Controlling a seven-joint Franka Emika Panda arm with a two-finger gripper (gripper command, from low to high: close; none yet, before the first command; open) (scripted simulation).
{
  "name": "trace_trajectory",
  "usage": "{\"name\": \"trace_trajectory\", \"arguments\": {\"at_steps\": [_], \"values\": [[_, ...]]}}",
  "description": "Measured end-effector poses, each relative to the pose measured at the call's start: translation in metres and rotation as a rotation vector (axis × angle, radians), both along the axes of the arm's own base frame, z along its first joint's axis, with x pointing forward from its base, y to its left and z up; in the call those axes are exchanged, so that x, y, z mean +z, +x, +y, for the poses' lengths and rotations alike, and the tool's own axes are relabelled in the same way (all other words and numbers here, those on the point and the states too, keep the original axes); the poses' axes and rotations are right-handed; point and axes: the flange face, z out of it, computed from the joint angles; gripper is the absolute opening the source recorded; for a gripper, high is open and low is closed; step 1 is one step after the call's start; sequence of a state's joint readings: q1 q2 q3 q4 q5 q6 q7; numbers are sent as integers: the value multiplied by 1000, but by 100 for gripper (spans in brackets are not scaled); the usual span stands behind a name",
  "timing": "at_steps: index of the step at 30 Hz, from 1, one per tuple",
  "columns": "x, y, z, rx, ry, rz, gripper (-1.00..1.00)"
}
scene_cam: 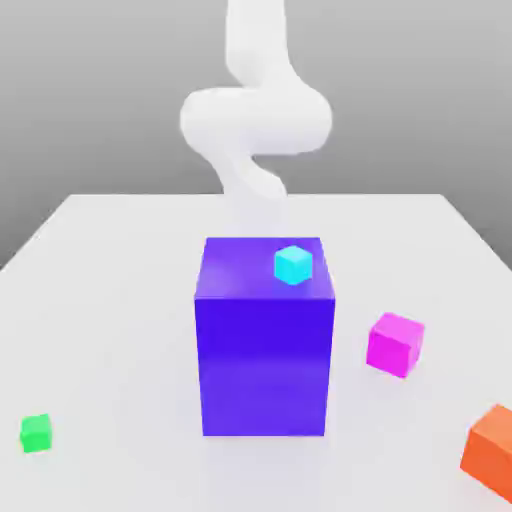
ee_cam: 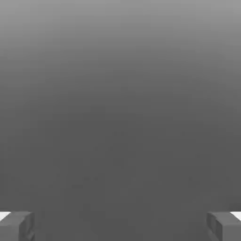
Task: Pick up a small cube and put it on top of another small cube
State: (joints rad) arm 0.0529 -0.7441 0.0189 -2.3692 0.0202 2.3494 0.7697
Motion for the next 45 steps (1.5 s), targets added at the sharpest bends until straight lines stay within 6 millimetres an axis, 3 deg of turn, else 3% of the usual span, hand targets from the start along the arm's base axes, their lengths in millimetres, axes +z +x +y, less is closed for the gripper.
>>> {"name": "trace_trajectory", "arguments": {"at_steps": [4,9,12,14,17,19,27,28,34,43,45], "values": [[-99,23,61,171,-42,142,0],[-225,6,133,385,-117,313,0],[-300,-27,168,521,-179,419,0],[-351,-60,185,618,-229,492,0],[-420,-119,196,761,-316,599,0],[-448,-143,196,814,-353,638,0],[-512,-151,195,832,-362,653,0],[-516,-151,194,832,-363,652,-100],[-518,-151,194,832,-363,652,-100],[-460,-151,195,833,-367,651,-100],[-450,-141,201,831,-367,641,-100]]}}
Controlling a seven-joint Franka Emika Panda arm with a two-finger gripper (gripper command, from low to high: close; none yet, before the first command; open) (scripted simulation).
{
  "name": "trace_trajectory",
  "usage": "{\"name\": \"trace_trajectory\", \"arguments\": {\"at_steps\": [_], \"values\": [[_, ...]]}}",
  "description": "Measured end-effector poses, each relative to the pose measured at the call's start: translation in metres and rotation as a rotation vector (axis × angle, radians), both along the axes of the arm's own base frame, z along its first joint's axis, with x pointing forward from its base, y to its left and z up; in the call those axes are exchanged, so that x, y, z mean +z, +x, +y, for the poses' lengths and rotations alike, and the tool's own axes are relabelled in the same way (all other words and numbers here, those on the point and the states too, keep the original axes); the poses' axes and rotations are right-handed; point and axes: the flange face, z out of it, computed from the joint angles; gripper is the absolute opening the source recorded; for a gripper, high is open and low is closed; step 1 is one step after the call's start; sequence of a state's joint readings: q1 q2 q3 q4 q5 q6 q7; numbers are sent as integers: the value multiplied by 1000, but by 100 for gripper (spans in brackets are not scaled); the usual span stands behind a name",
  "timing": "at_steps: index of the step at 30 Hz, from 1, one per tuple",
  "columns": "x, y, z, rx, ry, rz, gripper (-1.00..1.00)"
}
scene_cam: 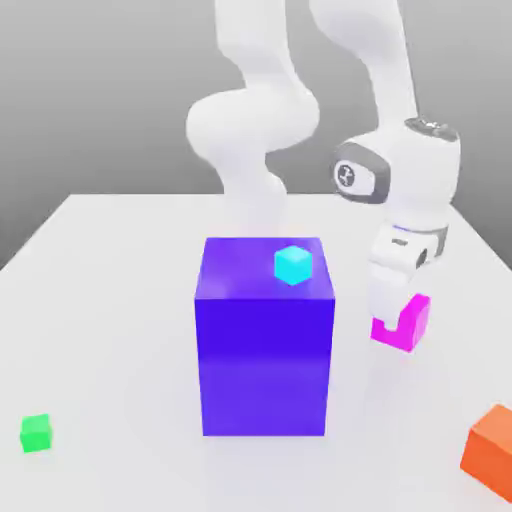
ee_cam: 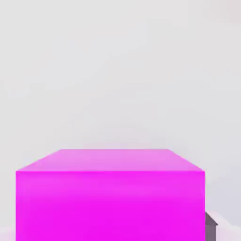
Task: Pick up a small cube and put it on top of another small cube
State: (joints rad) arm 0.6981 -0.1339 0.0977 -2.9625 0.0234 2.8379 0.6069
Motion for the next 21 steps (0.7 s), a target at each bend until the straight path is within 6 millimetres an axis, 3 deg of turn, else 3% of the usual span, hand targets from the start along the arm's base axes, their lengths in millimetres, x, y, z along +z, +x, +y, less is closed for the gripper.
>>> {"name": "trace_trajectory", "arguments": {"at_steps": [4,10,17,21], "values": [[9,61,-7,-132,9,-20,-100],[17,158,-82,-461,11,-33,-100],[24,236,-204,-818,1,-50,-100],[27,248,-299,-1071,-8,-44,-100]]}}
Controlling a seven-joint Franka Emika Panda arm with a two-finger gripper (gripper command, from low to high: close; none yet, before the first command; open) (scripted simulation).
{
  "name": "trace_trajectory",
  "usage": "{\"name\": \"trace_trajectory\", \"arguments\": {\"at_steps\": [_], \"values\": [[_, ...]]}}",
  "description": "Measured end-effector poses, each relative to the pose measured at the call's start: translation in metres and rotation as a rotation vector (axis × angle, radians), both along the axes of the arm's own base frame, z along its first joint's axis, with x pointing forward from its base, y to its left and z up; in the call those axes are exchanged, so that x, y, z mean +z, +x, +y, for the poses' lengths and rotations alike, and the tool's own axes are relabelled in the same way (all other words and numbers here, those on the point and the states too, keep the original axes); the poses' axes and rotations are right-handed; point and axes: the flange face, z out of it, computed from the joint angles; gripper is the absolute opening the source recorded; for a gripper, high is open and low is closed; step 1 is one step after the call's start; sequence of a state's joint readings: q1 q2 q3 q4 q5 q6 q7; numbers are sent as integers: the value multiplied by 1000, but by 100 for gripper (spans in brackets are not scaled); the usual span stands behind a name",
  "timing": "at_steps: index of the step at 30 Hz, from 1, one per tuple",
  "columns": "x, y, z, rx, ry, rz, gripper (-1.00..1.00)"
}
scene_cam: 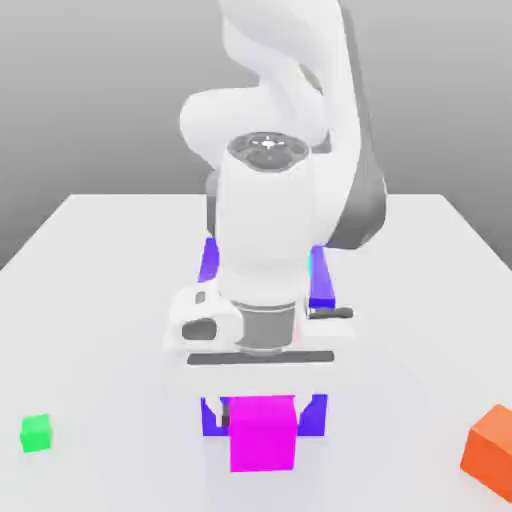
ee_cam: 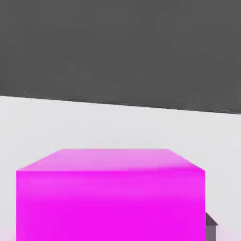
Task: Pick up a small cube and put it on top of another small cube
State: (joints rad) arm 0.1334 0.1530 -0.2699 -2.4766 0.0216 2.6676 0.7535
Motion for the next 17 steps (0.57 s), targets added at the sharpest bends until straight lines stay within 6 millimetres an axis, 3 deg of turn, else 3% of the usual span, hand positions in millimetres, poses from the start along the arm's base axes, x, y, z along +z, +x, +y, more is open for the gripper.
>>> {"name": "trace_trajectory", "arguments": {"at_steps": [5,8,10,13,14,17], "values": [[5,-22,-123,-329,7,10,-100],[7,-64,-195,-562,30,19,-100],[-10,-81,-216,-643,45,23,-100],[-48,-87,-221,-667,48,24,-100],[-55,-88,-222,-670,48,25,100],[-55,-88,-222,-670,48,25,100]]}}
